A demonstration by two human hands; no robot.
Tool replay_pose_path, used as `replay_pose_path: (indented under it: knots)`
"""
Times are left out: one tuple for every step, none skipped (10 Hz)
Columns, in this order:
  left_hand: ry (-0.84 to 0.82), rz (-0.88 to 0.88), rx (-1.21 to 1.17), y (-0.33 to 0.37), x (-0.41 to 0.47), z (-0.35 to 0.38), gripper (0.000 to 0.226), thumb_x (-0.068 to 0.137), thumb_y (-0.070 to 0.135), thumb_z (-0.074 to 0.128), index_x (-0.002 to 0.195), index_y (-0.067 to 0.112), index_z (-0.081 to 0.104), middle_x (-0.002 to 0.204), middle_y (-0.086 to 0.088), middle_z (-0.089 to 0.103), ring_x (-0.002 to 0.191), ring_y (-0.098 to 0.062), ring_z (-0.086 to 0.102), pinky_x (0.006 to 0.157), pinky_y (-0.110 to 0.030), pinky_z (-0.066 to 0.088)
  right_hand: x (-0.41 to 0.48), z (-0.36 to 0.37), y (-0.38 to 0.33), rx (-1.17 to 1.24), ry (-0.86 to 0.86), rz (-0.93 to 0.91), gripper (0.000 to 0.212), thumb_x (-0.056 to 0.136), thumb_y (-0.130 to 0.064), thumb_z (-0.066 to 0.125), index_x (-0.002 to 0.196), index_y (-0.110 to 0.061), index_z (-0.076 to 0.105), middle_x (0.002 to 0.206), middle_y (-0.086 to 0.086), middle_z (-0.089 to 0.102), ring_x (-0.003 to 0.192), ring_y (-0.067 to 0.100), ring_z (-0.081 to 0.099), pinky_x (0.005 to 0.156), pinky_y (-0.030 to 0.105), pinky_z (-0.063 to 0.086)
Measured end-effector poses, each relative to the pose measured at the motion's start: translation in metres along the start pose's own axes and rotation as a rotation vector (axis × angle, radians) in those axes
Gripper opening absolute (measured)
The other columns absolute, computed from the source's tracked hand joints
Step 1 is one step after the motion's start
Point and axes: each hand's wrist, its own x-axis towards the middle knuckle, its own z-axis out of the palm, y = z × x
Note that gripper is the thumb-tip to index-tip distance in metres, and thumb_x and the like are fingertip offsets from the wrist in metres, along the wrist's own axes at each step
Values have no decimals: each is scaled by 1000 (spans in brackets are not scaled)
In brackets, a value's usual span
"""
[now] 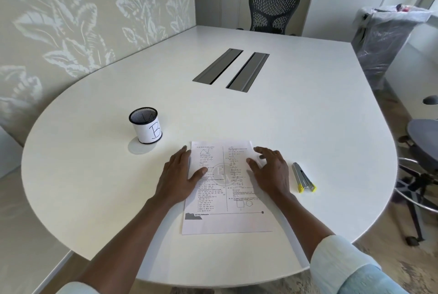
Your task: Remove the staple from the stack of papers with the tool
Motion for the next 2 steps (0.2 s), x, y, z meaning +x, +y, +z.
replay_pose_path:
  knots:
    - [3,74,43,3,-5,-10,125,87,97,32,172,5,24,186,-11,9,173,-27,9,136,-44,17,1,-2,-1,-51,-7,-114,56,91,-56,76,133,-18,69,131,-3,72,121,27,64,83,40,59]
    - [156,194,101,13,11,-42,129,89,99,22,171,0,27,185,-15,9,173,-28,7,138,-45,15,25,-26,-26,-106,36,-242,79,90,-73,60,142,-14,62,143,3,66,129,30,58,99,45,52]
